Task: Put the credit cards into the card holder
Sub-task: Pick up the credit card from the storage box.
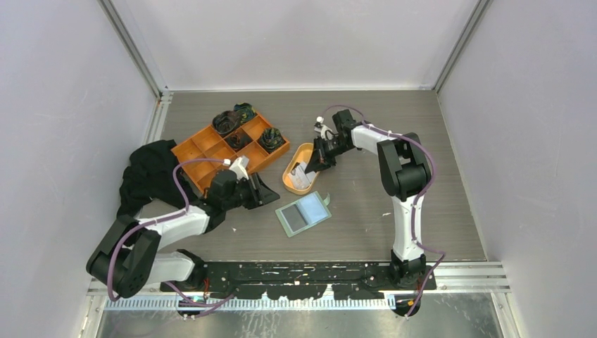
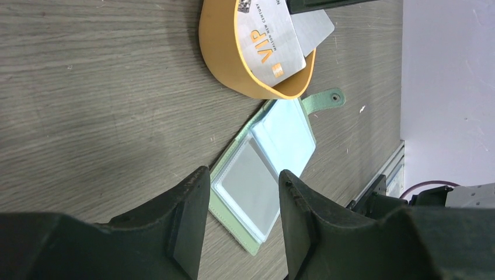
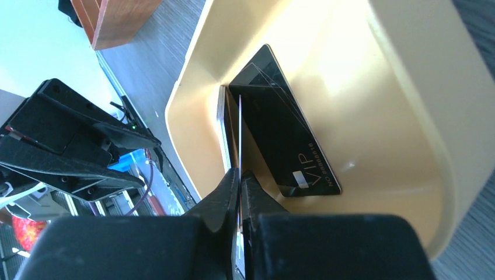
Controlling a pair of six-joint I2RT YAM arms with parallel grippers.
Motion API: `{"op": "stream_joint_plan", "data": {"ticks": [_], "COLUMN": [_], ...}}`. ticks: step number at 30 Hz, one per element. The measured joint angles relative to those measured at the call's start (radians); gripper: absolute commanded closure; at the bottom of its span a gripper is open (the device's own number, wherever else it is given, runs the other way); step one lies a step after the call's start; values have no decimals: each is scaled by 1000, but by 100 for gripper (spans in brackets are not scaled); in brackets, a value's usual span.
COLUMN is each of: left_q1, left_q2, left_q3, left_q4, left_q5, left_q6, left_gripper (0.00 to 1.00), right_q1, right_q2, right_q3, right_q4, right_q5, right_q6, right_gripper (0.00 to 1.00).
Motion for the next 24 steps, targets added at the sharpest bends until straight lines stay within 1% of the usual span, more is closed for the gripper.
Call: {"op": "stream_joint_plan", "data": {"ticks": [4,8,11,18,24], "left_q1": [0,0,0,0,0], "left_q2": [-50,-87,-95,-95,-115], "left_q3": [-23,-60,-92,-164,-203], "left_q4": [-10,26,74,222,338], "left_q5": [2,21,46,101,134], "left_q6": [-2,-16,-40,-120,-176], "left_gripper": [50,42,38,38,39], "right_q1": [-8,-18,-26,-35,-37], "right_q2": [-13,-60,-101,-197,-299], "right_q3": [-10,-24,-28,-45,-93], "right_q4": [0,0,0,-1,9], "right_q5": [19,55,87,145,137], "right_q6": [2,-12,-25,-69,-90], "right_gripper": [96,98,99,99,99]}}
